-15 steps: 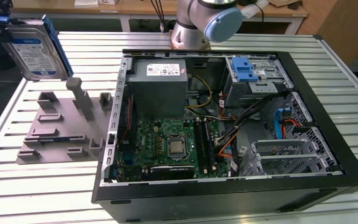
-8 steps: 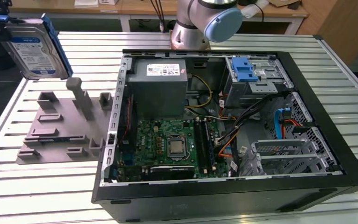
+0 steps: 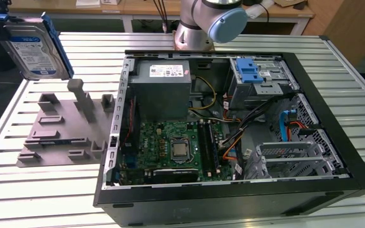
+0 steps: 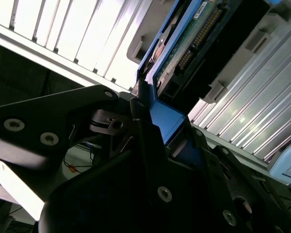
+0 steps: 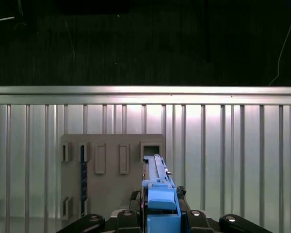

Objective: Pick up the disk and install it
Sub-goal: 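Pick up the disk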

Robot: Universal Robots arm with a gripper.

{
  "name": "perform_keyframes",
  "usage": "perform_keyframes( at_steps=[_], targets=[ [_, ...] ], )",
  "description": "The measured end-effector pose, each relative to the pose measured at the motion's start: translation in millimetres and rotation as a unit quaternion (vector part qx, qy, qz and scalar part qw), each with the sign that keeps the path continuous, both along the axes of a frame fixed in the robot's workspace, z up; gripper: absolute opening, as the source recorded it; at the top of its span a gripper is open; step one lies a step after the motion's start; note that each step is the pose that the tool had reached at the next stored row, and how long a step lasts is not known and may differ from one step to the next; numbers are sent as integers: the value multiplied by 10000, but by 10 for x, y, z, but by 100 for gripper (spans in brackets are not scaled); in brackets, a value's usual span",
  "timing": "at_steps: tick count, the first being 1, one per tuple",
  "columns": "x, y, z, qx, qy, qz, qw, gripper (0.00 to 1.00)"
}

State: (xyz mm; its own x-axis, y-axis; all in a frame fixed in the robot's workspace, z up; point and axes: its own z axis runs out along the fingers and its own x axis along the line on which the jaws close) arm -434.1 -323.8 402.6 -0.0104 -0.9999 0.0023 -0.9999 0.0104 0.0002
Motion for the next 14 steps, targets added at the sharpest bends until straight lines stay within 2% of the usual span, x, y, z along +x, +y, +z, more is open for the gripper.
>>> perform_keyframes(
  at_steps=[14],
  targets=[
    [0, 0, 51, 0, 0, 0, 10000, 36]
  ],
)
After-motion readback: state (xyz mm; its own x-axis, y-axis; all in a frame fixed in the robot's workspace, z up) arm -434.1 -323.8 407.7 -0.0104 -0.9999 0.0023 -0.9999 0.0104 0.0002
